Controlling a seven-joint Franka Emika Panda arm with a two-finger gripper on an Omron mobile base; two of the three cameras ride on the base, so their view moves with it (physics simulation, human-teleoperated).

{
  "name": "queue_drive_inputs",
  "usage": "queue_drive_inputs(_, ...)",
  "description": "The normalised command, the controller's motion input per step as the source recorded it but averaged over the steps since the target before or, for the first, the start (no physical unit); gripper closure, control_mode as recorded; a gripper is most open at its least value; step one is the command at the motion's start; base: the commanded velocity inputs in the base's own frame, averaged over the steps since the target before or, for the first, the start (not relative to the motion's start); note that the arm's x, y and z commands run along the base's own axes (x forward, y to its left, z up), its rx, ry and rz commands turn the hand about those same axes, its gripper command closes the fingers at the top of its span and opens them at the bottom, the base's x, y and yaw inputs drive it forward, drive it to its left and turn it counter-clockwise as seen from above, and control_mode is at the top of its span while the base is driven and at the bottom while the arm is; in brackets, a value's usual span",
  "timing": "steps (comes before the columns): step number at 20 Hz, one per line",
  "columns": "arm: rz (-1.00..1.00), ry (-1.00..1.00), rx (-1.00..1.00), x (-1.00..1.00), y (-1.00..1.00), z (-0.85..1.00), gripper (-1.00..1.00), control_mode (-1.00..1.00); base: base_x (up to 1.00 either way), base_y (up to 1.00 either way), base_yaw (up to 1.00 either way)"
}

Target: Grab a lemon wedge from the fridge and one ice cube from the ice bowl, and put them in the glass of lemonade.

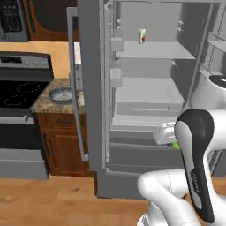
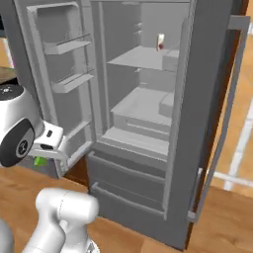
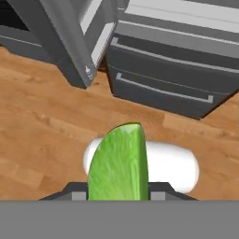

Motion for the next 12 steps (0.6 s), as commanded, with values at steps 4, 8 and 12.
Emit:
queue_drive_inputs(4,0.0,0.0,0.0,0.0,0.0,0.0,1.0,1.0,-0.02,0.15,1.0)
queue_drive_inputs(8,0.0,0.0,0.0,0.0,0.0,0.0,1.0,1.0,0.0,0.04,1.0)
queue_drive_inputs(12,0.0,0.0,0.0,0.0,0.0,0.0,1.0,1.0,0.01,0.15,0.96)
